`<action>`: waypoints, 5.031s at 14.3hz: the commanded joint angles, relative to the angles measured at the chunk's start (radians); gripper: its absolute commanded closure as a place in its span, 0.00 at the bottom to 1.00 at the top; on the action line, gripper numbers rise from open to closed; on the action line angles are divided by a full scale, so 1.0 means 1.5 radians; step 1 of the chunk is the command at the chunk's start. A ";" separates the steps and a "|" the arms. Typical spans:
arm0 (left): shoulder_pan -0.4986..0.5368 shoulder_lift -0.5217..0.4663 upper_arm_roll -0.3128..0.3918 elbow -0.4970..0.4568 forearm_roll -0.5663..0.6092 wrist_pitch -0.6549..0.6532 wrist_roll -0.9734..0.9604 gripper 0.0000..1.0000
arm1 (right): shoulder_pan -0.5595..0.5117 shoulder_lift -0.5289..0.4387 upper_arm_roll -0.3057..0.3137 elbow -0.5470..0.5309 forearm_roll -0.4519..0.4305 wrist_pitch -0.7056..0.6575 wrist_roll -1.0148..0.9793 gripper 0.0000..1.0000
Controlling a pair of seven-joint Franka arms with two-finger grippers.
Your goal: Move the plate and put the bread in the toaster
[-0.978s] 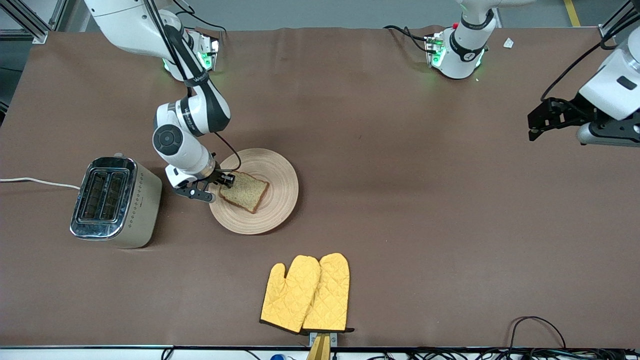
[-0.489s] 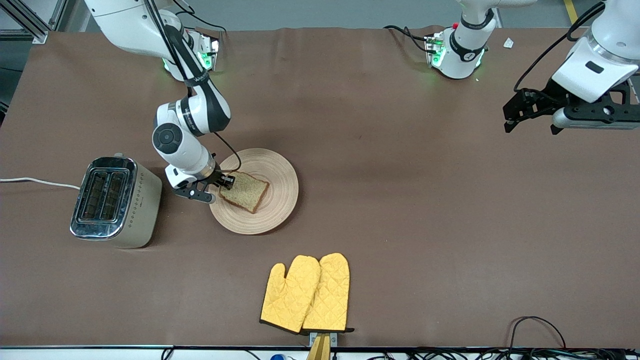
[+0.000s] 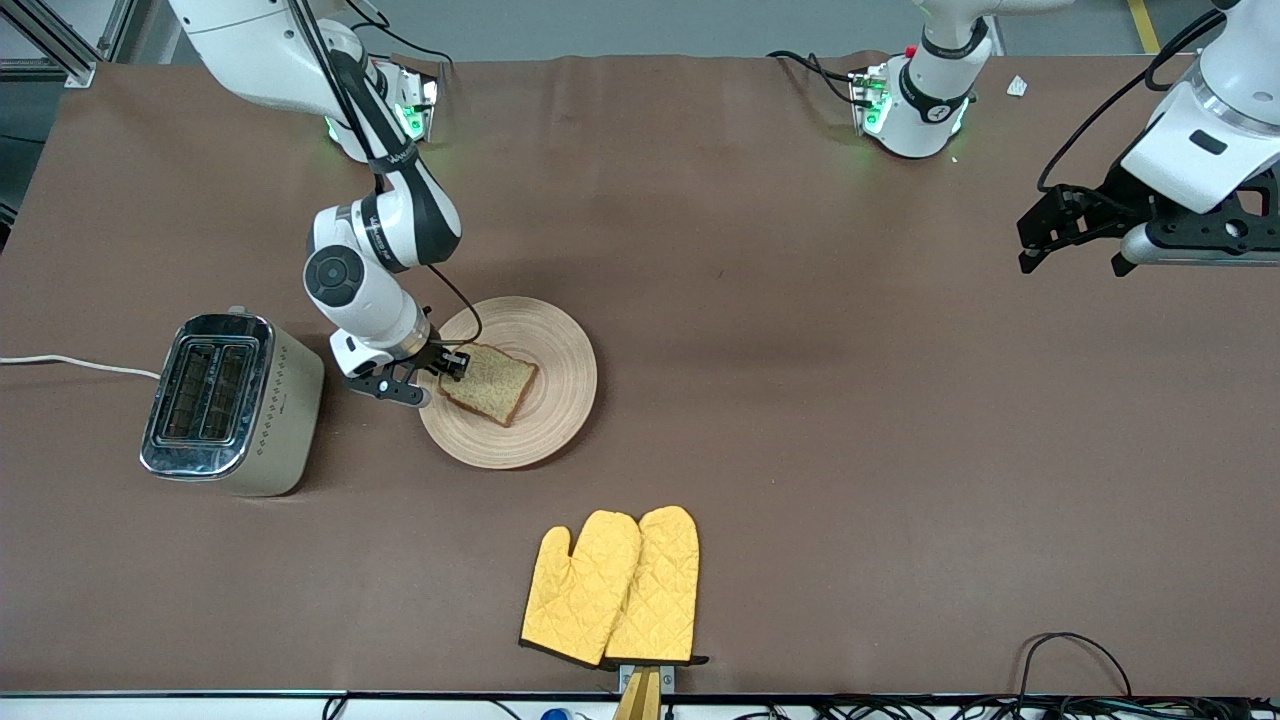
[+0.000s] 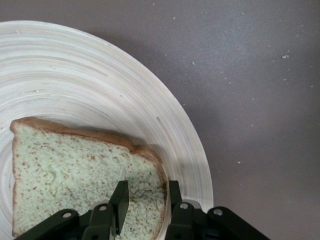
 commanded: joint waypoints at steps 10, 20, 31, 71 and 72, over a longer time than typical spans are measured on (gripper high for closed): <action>0.006 0.013 0.003 0.005 -0.010 -0.001 0.008 0.00 | 0.003 -0.016 0.002 -0.043 0.011 0.043 -0.016 0.59; 0.020 0.018 0.003 0.008 -0.013 0.002 0.007 0.00 | 0.001 -0.016 0.002 -0.063 0.011 0.082 -0.034 1.00; 0.020 0.020 0.003 0.010 -0.014 0.004 0.009 0.00 | 0.000 -0.035 -0.013 0.302 -0.230 -0.542 -0.033 1.00; 0.021 0.018 0.004 0.009 -0.013 0.002 0.011 0.00 | -0.100 0.109 -0.014 0.470 -0.585 -0.664 -0.182 0.00; 0.021 0.019 0.004 0.010 -0.013 0.002 0.011 0.00 | -0.102 0.109 -0.014 0.471 -0.581 -0.663 -0.181 0.00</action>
